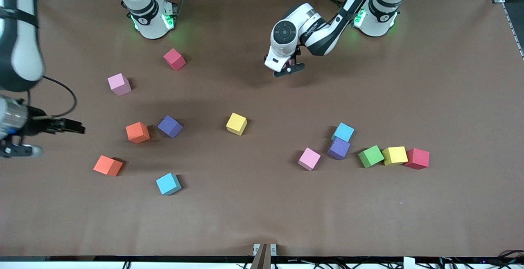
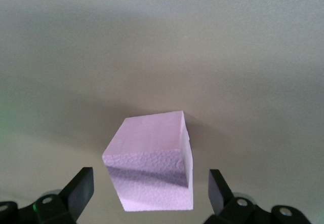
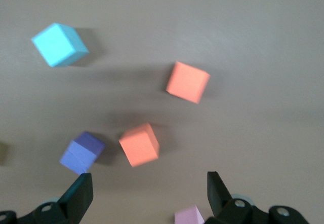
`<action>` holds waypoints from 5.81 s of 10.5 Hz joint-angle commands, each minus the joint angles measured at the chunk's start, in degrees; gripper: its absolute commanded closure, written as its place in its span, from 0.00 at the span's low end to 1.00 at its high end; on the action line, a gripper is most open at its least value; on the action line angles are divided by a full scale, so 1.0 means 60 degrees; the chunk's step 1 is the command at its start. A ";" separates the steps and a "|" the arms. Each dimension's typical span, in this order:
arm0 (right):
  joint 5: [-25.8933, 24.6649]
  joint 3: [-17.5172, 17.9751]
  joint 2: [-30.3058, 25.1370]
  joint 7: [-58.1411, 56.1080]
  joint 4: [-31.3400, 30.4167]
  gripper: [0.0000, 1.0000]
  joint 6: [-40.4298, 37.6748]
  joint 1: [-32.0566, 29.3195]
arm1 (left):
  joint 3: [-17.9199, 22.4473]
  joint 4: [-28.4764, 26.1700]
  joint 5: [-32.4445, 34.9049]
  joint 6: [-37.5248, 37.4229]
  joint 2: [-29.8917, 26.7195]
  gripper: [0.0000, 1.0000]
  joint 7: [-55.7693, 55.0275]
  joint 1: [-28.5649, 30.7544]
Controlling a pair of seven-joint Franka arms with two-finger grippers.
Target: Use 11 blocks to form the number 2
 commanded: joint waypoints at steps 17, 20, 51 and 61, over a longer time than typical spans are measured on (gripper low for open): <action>0.0606 -0.0012 0.0415 0.5190 -0.3191 0.00 0.2680 0.2414 | -0.0128 0.1378 -0.0065 0.0545 0.0832 0.78 0.2051 -0.0128; 0.0590 -0.0013 0.0386 0.5873 -0.3585 0.00 0.3058 0.2463 | -0.0115 0.1817 -0.0094 0.0473 0.1007 0.78 0.2258 -0.0230; 0.1396 -0.0013 0.0736 0.8100 -0.5902 0.00 0.6210 0.2593 | 0.0793 0.2390 0.0740 -0.1678 0.1186 0.00 0.1848 -0.1257; 0.1323 0.0002 0.0943 0.7997 -0.5799 1.00 0.6431 0.2667 | 0.2639 0.3808 0.0653 -0.1945 0.0377 0.00 0.1892 0.0572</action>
